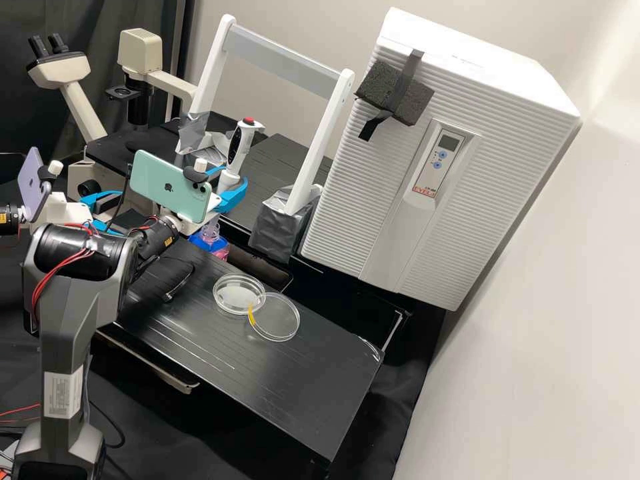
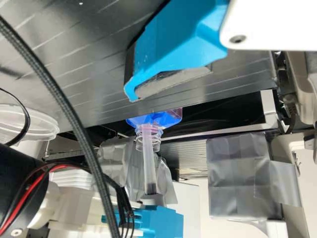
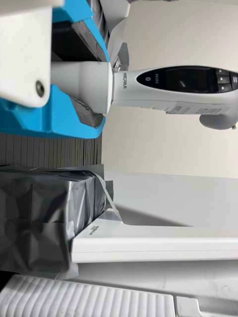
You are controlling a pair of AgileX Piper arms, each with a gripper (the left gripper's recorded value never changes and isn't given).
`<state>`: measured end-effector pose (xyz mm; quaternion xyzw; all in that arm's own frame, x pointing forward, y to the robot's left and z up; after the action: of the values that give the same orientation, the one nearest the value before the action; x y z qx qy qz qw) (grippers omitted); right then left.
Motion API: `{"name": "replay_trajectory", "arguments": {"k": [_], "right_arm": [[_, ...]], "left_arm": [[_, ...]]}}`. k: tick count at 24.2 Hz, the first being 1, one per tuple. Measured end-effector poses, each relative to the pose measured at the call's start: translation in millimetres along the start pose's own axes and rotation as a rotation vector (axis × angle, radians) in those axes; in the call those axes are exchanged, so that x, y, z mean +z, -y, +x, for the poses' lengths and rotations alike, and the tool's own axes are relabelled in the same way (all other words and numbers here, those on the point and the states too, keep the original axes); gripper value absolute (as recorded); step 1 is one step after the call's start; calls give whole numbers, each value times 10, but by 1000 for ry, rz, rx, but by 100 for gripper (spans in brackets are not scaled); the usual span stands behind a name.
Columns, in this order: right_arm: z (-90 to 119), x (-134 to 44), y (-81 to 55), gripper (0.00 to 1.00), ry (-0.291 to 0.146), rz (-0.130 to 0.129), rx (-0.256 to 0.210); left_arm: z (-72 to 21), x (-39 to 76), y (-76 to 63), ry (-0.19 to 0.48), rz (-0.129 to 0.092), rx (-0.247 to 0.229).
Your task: Use the pipette
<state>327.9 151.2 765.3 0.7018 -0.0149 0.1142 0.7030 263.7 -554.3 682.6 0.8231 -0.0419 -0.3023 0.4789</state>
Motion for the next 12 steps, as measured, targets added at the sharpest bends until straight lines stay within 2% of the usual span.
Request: {"name": "replay_trajectory", "arguments": {"k": [4, 7, 11, 12], "right_arm": [[-1, -4, -6, 0, -1, 1, 1], [-13, -65, -90, 0, -13, 16, 10], [-46, -189, -293, 0, -46, 48, 55], [-50, -214, -380, 0, -57, 53, 78]], "left_arm": [[-9, 8, -20, 1, 2, -3], [-16, 26, -26, 7, 4, -11], [-20, 70, -27, 21, 6, -11], [-19, 83, -23, 25, 6, -13]]}}
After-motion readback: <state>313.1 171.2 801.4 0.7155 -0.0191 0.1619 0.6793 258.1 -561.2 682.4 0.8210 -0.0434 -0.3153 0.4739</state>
